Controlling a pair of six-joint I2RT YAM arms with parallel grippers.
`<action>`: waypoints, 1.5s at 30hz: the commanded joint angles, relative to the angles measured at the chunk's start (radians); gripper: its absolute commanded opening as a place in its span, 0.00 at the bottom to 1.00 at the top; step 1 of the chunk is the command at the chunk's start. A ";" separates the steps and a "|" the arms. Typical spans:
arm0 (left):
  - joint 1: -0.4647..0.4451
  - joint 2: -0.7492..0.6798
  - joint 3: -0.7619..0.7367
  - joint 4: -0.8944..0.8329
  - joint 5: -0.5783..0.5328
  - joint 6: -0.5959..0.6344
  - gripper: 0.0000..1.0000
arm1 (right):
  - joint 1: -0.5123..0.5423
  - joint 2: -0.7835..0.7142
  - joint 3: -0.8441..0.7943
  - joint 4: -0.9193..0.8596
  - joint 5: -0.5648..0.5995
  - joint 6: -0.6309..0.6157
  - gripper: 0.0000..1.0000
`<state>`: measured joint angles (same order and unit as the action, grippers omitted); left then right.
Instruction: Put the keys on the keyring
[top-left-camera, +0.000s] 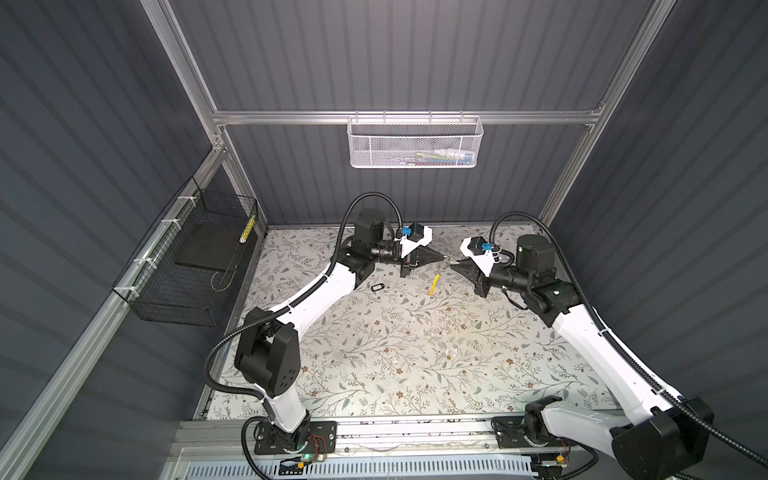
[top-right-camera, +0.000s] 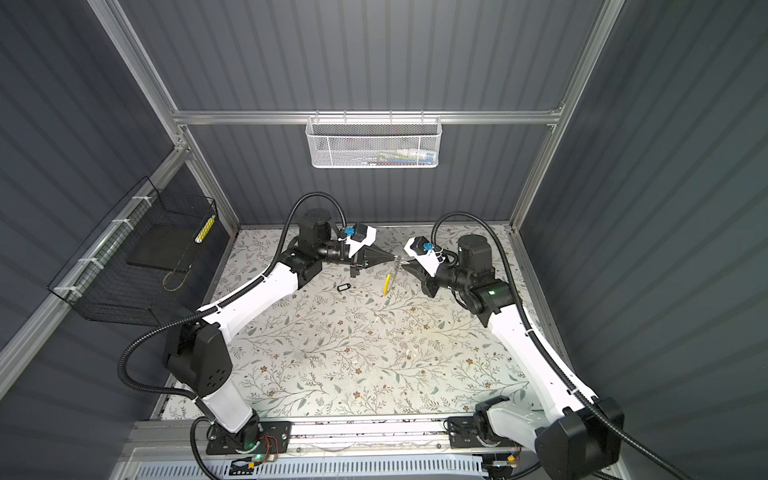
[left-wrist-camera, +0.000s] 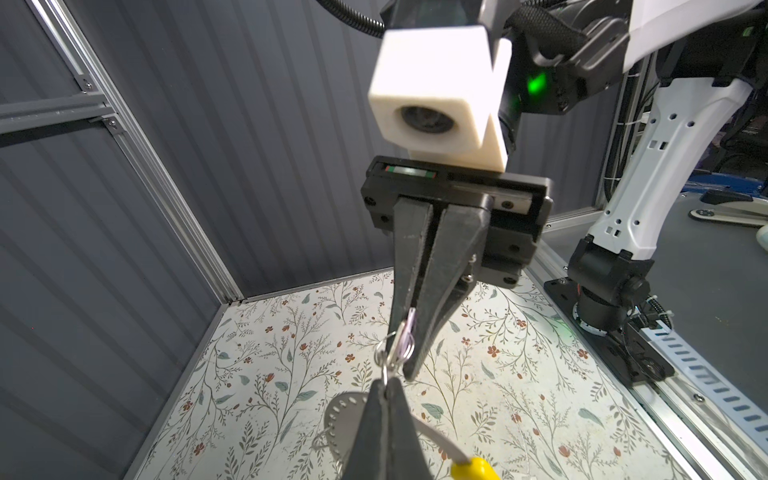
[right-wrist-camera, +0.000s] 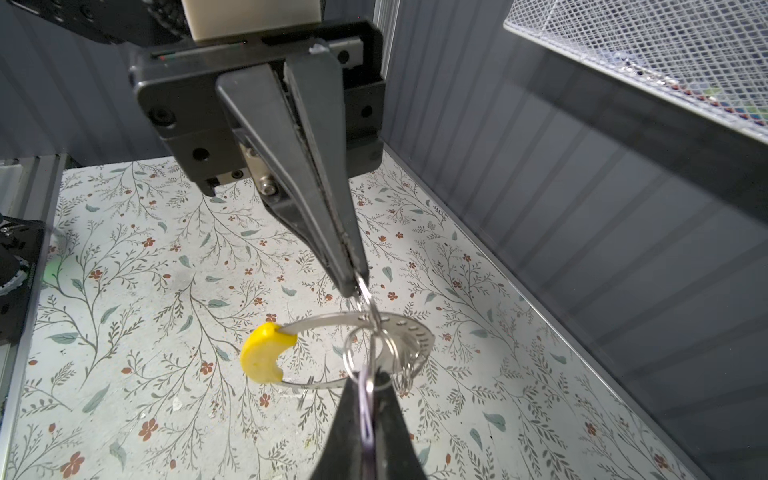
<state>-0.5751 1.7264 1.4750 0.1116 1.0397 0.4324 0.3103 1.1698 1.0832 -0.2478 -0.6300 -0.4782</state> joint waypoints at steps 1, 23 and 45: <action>0.003 -0.021 0.028 -0.079 -0.016 0.065 0.00 | -0.005 0.009 0.052 -0.092 0.036 -0.058 0.04; 0.157 -0.062 -0.316 0.374 -0.150 -0.286 0.43 | 0.160 0.366 0.337 -0.525 0.246 -0.314 0.03; 0.229 -0.196 -0.470 0.299 -0.439 -0.255 0.47 | 0.255 0.639 0.250 -0.539 0.331 -0.273 0.04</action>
<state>-0.3450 1.5299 1.0122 0.4316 0.6209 0.1719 0.5735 1.8053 1.3602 -0.7208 -0.3840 -0.7593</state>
